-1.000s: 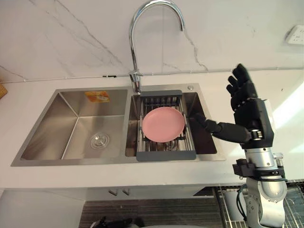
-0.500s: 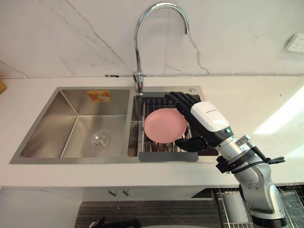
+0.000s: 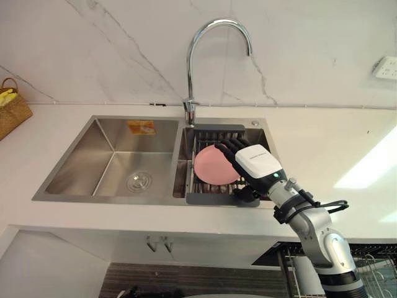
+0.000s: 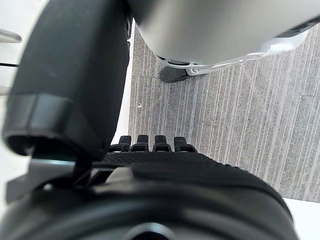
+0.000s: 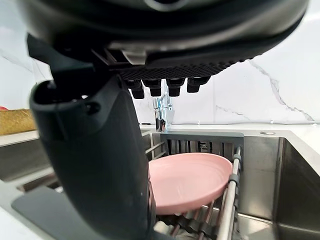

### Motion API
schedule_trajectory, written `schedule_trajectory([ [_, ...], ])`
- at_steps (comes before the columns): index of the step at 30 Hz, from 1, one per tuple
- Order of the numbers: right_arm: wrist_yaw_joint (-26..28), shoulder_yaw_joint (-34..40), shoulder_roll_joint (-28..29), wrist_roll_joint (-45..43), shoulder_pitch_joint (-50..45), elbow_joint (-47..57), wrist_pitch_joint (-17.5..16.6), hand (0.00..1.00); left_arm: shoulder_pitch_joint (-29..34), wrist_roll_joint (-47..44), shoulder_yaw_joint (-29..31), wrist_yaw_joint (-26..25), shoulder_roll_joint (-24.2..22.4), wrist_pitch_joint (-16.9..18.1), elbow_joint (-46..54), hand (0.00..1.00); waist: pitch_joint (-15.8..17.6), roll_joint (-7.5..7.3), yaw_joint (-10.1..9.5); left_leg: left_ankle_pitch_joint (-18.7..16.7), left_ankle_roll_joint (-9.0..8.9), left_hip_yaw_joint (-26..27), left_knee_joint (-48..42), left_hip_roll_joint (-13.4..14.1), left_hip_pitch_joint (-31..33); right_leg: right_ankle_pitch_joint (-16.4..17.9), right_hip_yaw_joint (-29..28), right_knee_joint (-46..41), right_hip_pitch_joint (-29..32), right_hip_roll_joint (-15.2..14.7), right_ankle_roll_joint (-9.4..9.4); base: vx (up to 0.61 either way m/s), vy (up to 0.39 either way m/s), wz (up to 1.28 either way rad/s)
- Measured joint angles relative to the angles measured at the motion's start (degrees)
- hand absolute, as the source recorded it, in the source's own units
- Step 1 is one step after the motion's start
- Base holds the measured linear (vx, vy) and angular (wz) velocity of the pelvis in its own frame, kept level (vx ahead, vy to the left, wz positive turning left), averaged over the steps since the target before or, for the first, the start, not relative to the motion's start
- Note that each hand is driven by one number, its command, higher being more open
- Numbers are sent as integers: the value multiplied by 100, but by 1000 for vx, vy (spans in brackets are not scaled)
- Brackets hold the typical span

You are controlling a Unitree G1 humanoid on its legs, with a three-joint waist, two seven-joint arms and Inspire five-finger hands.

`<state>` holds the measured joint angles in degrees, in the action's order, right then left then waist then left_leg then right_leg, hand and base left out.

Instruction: Walk over to the sink, pick up the cup, carry it to the dishwasher, place the cup inside the dishwasher, then close the dishwasher door

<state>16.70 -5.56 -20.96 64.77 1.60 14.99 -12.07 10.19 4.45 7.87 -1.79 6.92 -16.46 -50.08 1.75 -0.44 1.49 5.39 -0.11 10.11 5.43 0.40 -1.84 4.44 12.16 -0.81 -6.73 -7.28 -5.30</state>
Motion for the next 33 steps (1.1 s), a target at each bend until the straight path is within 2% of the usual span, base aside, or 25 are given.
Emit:
schedule_trajectory([
  [5,-455,-50,60,294,22,-289,242,100,-32,-1,0,-7,1,-24,-9,100,-5,-9,-47,14,1,-161,0,-18,43,4,69,15,0,-17,1,-30,5,8],
  [9,-842,-52,263,517,151,-685,584,100,-50,-3,-3,-40,3,-39,-10,100,-10,-21,-64,34,30,-184,0,-44,79,-4,101,24,1,-31,-11,13,4,3],
  [14,-1043,-84,333,796,292,-1188,813,100,-90,-3,-50,-63,15,-67,-10,100,-4,-29,-95,46,47,-221,0,-63,86,-5,141,46,-22,-23,-14,9,-2,2],
  [22,-1126,-155,367,1089,539,-1880,839,100,-135,-4,-51,-68,15,-126,-16,100,11,-33,-140,45,46,-308,2,-64,85,-5,248,51,-70,-14,-14,15,-13,6],
  [29,-1048,-227,368,1202,745,-2084,786,100,-190,-4,-48,-60,34,-154,-17,100,111,-64,-156,45,45,-322,4,-77,44,19,288,68,-126,-27,-31,-12,-4,1],
  [31,-1156,-254,367,1271,748,-2120,806,100,-195,-6,-48,-61,36,-153,-25,100,113,-68,-156,46,45,-328,4,-83,45,26,297,69,-129,-32,-31,0,0,0],
  [33,-1493,-327,373,1422,749,-2237,865,100,-207,-8,-49,-63,41,-150,-39,100,118,-76,-157,46,46,-346,4,-88,49,28,318,72,-136,-35,-32,-15,-5,4],
])
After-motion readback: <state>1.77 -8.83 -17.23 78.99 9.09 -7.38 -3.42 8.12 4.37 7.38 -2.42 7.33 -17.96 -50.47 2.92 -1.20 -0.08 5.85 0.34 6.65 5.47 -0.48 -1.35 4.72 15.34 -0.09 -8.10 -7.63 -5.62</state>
